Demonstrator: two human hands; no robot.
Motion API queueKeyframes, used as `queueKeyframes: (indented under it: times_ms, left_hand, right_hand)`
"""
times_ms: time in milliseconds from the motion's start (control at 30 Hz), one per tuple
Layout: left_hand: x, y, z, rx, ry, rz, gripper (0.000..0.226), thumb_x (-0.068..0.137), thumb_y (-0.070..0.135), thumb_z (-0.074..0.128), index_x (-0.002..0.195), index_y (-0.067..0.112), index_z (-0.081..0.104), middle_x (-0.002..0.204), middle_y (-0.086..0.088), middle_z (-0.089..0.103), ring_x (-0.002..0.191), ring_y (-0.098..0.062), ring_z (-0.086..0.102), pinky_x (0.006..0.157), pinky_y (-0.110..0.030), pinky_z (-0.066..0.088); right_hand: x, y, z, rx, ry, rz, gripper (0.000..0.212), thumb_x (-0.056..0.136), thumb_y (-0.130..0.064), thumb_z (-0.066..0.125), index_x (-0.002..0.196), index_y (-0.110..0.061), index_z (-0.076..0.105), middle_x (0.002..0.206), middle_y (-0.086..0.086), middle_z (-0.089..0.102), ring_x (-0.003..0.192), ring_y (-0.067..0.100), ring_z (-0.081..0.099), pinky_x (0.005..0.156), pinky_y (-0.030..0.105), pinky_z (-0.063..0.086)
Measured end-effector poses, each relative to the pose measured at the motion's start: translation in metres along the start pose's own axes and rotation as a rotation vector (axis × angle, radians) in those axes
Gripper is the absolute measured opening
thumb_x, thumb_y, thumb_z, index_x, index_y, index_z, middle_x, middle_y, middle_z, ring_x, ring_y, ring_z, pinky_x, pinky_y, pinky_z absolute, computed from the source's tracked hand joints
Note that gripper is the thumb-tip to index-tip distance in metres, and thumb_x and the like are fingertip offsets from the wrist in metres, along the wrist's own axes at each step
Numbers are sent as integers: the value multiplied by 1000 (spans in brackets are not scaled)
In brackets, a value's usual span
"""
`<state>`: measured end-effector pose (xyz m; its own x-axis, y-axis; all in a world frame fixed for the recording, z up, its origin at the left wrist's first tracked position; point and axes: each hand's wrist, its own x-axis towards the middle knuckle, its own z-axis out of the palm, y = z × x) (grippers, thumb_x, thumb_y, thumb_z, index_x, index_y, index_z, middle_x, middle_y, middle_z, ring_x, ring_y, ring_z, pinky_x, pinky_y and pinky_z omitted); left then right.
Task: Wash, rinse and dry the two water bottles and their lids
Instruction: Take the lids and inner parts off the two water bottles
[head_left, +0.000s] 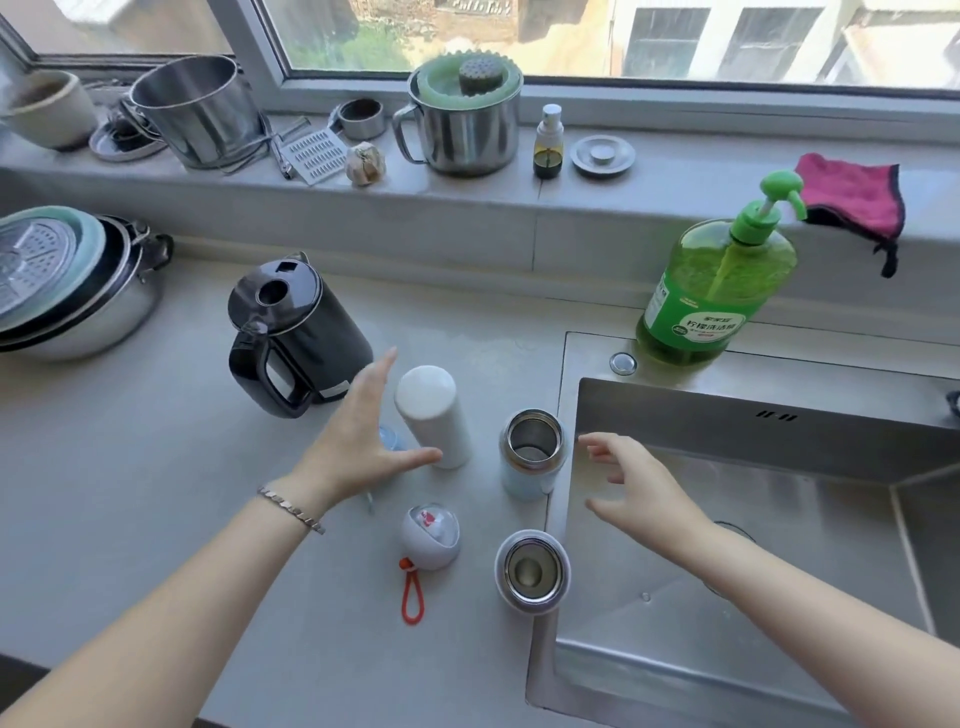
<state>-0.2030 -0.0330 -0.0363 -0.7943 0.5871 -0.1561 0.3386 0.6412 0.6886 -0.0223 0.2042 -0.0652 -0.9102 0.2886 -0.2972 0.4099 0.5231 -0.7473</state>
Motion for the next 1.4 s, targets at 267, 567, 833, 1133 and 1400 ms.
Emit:
queueKeyframes:
  times_ms: [267, 567, 833, 1133, 1400]
  left_hand:
    - [29, 48, 4, 454, -119, -41, 60, 77, 38, 69, 131, 30, 44, 116, -5, 50, 112, -25, 48, 89, -33, 42]
    - [-37, 164, -38, 316, 488, 298, 59, 67, 60, 58, 120, 34, 55, 95, 3, 53, 95, -16, 49, 73, -27, 36]
    - [-89, 248, 32, 11, 54, 470, 53, 60, 64, 55, 108, 45, 44, 97, 12, 54, 95, -5, 51, 82, -27, 43]
    - [-97, 231, 133, 310, -70, 1110, 53, 91, 60, 28, 105, 12, 44, 82, -10, 55, 57, -23, 49, 40, -22, 36]
    - [-115, 279, 177, 223, -193, 187, 48, 85, 68, 23, 80, 22, 34, 71, 3, 49, 75, -24, 49, 62, -33, 31]
  right_hand:
    - [-19, -8, -20, -24, 48, -43, 58, 76, -1, 67, 128, -17, 48, 117, -6, 46, 114, 8, 48, 97, 19, 38]
    - [-55, -60, -76, 48, 318, -378, 42, 77, -13, 72, 116, -14, 60, 114, -8, 54, 108, -1, 47, 94, 12, 39]
    - [-110, -68, -109, 120, 164, -410, 85, 54, -37, 86, 125, -45, 40, 117, -25, 55, 110, -4, 51, 91, 12, 41]
    - [-177, 15, -106, -87, -61, -82, 53, 51, -39, 64, 103, -34, 52, 89, -15, 62, 79, 7, 60, 68, 30, 51]
    - [-184, 48, -113, -377, 282, -21, 36, 61, -23, 61, 95, -27, 51, 84, -10, 57, 76, 15, 52, 56, 21, 31]
